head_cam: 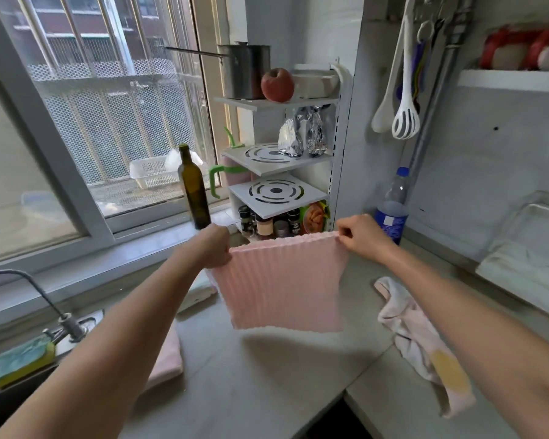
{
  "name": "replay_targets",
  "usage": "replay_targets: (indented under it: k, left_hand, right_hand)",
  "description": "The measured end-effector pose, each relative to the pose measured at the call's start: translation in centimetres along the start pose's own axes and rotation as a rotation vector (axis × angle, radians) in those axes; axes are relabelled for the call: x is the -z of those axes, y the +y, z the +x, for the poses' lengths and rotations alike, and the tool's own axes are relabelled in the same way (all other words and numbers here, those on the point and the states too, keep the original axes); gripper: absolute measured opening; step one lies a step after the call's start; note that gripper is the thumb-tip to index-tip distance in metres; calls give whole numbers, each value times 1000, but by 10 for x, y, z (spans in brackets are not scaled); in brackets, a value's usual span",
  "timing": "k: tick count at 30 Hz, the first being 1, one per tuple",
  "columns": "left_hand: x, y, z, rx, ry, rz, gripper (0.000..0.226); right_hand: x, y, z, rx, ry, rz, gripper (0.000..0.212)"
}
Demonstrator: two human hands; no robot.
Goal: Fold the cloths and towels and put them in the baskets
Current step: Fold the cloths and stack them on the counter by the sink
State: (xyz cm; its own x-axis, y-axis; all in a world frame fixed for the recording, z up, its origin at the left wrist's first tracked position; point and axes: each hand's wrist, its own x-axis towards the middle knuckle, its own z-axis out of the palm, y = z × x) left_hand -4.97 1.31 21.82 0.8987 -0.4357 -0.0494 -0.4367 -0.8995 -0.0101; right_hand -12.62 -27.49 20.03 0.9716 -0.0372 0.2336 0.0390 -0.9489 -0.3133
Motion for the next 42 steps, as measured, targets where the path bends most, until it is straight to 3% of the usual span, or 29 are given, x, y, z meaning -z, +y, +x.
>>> replay_targets:
  k: [2,5,10,14,16,17,19,20,21,24,27,30,31,34,37,42]
  left_hand:
    - [-3,-2,-8,8,13,-2,19]
    - [-10,0,-18,-17,-55,6,15]
    - [-9,-1,-19,-28,22,-1,10]
    - [-7,-10,-14,-31,75,-79,12]
    - [-7,-16,-15,-74,76,-183,12]
    - [-6,-17,-17,-101,-1,-212,21]
    - [-6,-20,-21,-168,-239,-166,17]
    - [-5,-19,-25,-178,-362,-160,9]
    - [-5,-18,-26,-139,-487,-206,16]
    - [-7,-14,-34,-2,-763,-399,18]
    - [-22,-17,-28,60,-789,-427,16]
    - [-50,-16,-19,104,-751,-420,18]
    - [-62,-14,-16,111,-726,-416,17]
    - [-104,-6,-8,108,-612,-304,26]
    - [-138,-1,4,89,-400,-148,12]
    - [-178,1,32,197,-185,-226,15]
  right_hand:
    - [-5,-7,-7,-23,32,8,28]
    - [-19,-10,-16,-59,-47,-19,32]
    - [-15,-20,-20,-111,37,27,22]
    - [-1,-23,-18,-78,-53,9,22]
    - [7,-25,-18,-114,-220,81,16]
    - [10,-25,-19,-156,-354,147,15]
    - [20,-28,-19,-255,-699,183,24]
    - [24,-30,-19,-301,-867,152,21]
    - [28,-33,-19,-340,-1004,138,16]
    - [30,-36,-16,-397,-1160,183,11]
    - [23,-33,-14,-423,-1139,203,10]
    - [-4,-26,-14,-414,-977,188,2]
    - [-18,-23,-15,-389,-921,165,8]
    - [-70,-10,-14,-363,-782,157,24]
    - [-123,3,-5,-332,-643,98,30]
    - [-175,28,25,-347,-419,114,23]
